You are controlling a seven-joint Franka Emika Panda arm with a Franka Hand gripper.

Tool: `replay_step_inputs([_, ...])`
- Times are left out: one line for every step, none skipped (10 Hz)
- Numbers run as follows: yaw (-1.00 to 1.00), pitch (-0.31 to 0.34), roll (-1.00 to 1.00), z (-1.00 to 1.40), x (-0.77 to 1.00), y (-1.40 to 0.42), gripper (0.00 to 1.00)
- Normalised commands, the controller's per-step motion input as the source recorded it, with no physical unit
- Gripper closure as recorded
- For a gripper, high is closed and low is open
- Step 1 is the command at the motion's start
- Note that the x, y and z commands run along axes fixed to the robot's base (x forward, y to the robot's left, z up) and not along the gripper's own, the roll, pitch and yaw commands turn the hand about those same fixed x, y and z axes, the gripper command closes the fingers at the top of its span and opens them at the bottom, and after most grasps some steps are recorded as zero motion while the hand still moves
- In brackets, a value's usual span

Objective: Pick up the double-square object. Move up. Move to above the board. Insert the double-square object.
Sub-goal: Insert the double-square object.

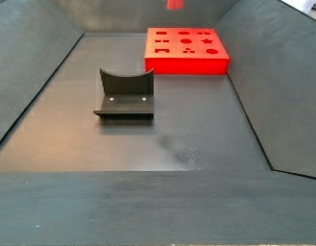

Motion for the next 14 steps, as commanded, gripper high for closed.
replay_step_inputs([-0.83, -0.034, 0.11, -0.58, 0.28, -0.01, 1.00])
replay_step_inputs([-0.80, -0.014, 0.12, -0.58, 0.29, -0.01, 1.00])
replay_step_inputs([-0.79, 0.000, 0.12, -0.56, 0.25, -0.02, 1.00])
replay_step_inputs([-0.74, 0.000, 0.10, -0.51, 0.27, -0.05, 1.00])
replay_step_inputs([-0.02, 0.069, 0.04, 0.00, 0.29, -0.09, 1.00])
replay_step_inputs([0.00, 0.000, 0.00, 0.00, -0.03, 0.00, 1.00])
replay_step_inputs([0.00, 0.000, 0.02, -0.35, 0.25, -0.26, 1.00])
replay_step_inputs([-0.06, 0.010, 0.10, -0.57, 0.26, -0.24, 1.00])
replay_step_inputs([0.00, 0.069, 0.00, 0.00, 0.00, 0.00, 1.00])
replay_step_inputs([0.00, 0.000, 0.00, -0.07, 0.00, 0.00, 1.00])
replay_step_inputs([0.00, 0.000, 0.01, -0.32, -0.01, 0.00, 1.00])
replay_step_inputs([0.00, 0.000, 0.04, -0.43, -0.04, 0.00, 1.00])
replay_step_inputs([0.00, 0.000, 0.04, -0.50, 0.00, 0.00, 1.00])
replay_step_inputs([0.00, 0.000, 0.03, -0.51, 0.00, 0.00, 1.00])
